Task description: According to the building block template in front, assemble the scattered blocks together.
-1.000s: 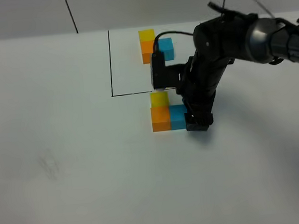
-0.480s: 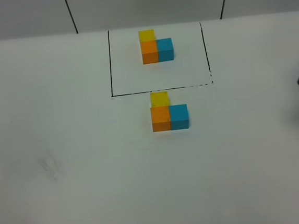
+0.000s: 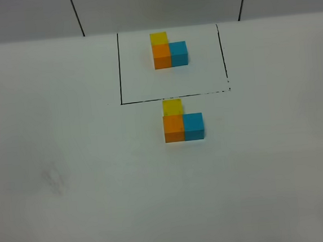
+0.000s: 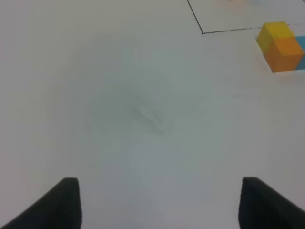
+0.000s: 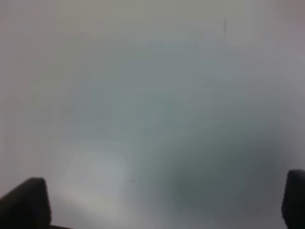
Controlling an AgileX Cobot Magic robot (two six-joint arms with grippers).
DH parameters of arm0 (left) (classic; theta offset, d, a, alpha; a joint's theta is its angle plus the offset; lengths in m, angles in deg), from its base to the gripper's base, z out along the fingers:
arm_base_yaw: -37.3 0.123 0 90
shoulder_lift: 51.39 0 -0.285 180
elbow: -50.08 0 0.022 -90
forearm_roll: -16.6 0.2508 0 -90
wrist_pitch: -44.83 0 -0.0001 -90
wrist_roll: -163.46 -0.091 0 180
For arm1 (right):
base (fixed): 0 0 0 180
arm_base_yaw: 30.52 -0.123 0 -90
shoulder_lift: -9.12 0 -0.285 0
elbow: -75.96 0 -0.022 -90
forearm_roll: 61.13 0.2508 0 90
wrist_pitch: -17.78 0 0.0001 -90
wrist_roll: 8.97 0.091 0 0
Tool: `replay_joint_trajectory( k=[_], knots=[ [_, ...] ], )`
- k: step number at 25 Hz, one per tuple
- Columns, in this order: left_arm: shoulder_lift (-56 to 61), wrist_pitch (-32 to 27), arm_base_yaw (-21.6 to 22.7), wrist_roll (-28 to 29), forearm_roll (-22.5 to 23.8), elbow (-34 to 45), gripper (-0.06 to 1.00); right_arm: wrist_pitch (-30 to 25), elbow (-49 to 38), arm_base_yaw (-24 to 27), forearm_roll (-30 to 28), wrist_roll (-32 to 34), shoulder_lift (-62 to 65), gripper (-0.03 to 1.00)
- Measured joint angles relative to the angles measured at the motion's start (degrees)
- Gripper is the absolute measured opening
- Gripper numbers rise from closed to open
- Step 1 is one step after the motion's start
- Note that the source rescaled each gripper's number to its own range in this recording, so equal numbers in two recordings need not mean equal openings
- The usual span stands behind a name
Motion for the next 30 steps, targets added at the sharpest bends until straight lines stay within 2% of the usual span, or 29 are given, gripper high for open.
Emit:
replay_joint_trajectory(
  k=[4,14,30],
  knots=[
    [0.00,0.00,0.00,0.00,0.00,0.00,0.51,0.09,-5.54,-2.85,-0.04,1.54,11.87,1.00],
    [0.00,0.00,0.00,0.00,0.00,0.00,0.51,0.73,-5.82,-4.68,-0.10,1.65,32.09,0.97],
    [0.00,0.00,0.00,0.00,0.00,0.00,0.51,0.73,-5.95,-5.84,-3.08,5.47,32.81,0.89]
  ],
)
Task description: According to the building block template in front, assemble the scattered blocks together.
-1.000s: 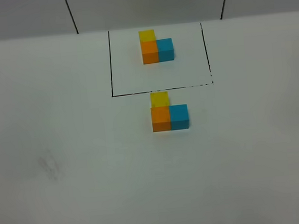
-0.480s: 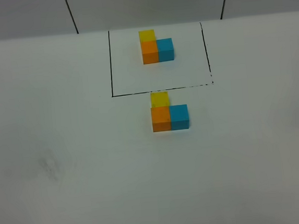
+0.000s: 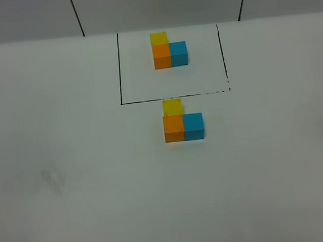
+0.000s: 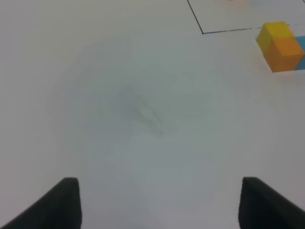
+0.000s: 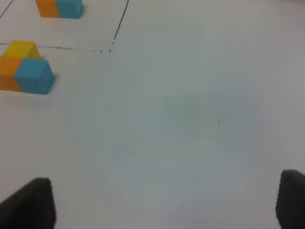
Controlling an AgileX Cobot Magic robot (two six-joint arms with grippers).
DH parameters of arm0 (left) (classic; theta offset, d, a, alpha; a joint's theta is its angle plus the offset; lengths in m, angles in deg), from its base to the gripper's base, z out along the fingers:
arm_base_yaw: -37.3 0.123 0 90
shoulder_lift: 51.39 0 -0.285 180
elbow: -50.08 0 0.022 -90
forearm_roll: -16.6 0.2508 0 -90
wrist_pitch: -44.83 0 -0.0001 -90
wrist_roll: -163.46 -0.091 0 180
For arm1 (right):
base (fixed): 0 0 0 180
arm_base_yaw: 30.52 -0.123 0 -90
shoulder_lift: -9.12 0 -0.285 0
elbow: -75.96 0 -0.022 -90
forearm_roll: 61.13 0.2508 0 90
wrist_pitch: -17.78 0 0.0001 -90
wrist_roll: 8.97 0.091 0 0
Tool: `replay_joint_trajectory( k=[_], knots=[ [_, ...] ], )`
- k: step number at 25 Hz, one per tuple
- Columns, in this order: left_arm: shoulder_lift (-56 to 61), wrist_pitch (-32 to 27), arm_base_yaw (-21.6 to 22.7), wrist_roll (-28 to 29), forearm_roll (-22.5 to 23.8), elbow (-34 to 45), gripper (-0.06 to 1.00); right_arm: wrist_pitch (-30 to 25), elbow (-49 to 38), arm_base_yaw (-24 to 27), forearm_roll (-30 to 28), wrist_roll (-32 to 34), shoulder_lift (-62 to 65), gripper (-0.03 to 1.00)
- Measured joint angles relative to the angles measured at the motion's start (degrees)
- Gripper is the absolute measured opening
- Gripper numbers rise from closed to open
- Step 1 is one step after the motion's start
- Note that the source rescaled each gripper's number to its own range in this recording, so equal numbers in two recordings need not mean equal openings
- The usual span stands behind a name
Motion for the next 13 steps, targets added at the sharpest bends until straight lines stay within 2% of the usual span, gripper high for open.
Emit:
replay_joint_trajectory(
  k=[13],
  knots=[
    [0.00,0.00,0.00,0.00,0.00,0.00,0.51,0.00,0.00,0.00,0.00,0.34,0.00,0.79]
  ],
)
